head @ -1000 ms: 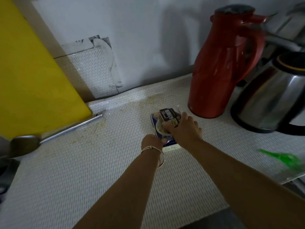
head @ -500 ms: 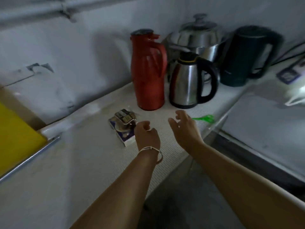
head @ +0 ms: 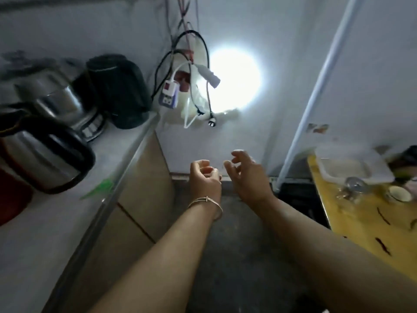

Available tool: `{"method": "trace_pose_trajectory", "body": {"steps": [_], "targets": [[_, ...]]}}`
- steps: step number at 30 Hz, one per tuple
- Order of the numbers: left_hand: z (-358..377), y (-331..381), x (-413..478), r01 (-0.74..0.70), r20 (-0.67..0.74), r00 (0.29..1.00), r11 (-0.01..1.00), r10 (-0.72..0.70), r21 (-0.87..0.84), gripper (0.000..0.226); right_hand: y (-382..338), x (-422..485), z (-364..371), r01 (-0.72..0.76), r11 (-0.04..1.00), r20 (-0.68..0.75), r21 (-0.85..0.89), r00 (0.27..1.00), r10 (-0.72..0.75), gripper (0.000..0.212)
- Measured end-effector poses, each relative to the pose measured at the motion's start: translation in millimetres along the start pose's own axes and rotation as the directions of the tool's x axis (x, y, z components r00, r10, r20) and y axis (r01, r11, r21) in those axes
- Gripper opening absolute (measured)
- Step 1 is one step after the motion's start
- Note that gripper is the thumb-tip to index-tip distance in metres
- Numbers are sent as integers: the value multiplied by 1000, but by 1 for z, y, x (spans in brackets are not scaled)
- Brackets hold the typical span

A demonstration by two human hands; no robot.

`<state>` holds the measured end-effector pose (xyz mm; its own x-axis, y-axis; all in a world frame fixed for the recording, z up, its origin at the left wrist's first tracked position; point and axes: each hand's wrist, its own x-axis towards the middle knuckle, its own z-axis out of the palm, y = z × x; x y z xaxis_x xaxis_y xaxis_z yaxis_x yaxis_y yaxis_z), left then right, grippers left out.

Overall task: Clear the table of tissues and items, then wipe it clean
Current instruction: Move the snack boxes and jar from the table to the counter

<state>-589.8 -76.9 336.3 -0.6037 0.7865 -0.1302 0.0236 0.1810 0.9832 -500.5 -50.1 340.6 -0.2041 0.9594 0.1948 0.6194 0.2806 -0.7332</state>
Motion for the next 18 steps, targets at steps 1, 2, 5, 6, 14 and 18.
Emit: {"method": "trace_pose_trajectory", "body": {"steps": [1,2,5,6,14,18], "targets": [[31,2,-4,8,44,999,1000,-7,-25,18,22,5,-20,-30,999,-18,-10,999,30,41],[62,5,-10,5,90,996,1000,-2,-30,17,43,9,-42,-60,998,-38,-18,998,59,42],[145,5,-23,6,240,971,999,3,-34,17,103,15,-101,-136,990,-112,-27,985,132,43],[172,5,-29,7,297,955,1000,0,-25,17,125,16,-120,-162,986,-150,-30,976,156,41],[341,-8,-70,-18,570,820,993,-51,115,17,263,7,-225,-429,903,-371,11,837,403,32],[408,-16,-72,-97,681,731,981,-44,167,18,313,9,-259,-566,822,-470,60,710,524,31]]}}
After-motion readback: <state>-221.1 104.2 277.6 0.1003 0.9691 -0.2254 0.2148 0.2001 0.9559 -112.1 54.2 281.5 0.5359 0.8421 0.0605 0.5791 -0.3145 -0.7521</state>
